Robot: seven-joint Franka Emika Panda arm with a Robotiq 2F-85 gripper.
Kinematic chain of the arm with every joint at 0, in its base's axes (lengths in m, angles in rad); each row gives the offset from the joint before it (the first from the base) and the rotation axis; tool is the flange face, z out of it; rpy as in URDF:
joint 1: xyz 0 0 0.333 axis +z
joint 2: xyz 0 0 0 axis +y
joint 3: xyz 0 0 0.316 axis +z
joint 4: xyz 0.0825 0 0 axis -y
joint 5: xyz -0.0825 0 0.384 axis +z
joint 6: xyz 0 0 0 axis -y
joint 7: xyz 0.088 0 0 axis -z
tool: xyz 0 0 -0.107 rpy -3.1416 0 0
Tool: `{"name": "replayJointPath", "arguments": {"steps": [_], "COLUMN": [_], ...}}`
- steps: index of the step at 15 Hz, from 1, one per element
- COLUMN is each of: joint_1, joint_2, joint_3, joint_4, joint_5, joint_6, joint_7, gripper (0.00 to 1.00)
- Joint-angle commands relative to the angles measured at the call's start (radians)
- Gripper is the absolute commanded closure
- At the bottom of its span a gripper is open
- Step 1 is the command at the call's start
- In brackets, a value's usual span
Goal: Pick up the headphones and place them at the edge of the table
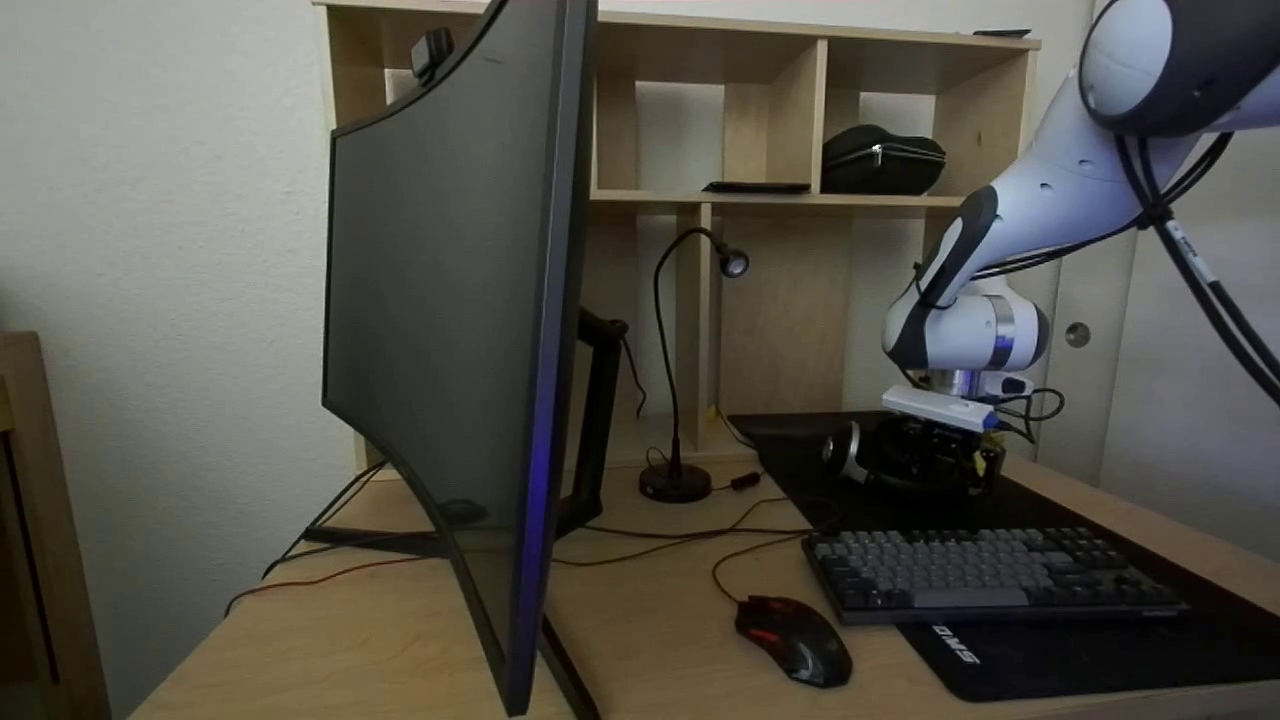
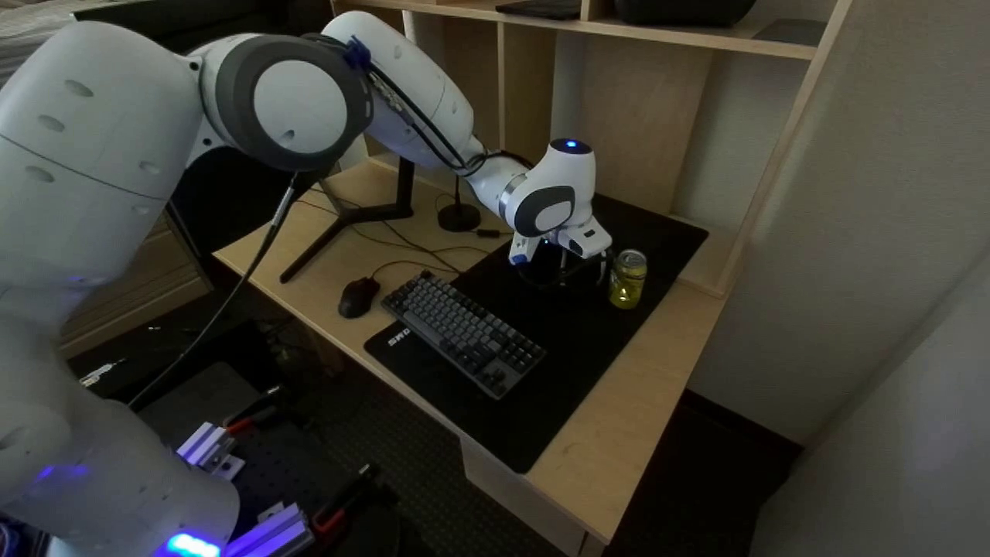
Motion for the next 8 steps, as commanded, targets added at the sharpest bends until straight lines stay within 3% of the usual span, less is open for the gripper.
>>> {"name": "replayJointPath", "arguments": {"steps": [1,6,7,8], "joint_1": [-0.002,-0.018,-0.025,-0.03], "joint_2": [-0.002,-0.045,-0.067,-0.092], "joint_3": [-0.005,0.012,0.023,0.033], "joint_4": [-0.011,-0.038,-0.051,-0.067], "joint_5": [0.01,0.026,0.034,0.042], "joint_6": [0.011,0.011,0.01,0.013], "joint_7": [-0.014,-0.045,-0.068,-0.096], "gripper": [0.62,0.96,0.99,0.95]}}
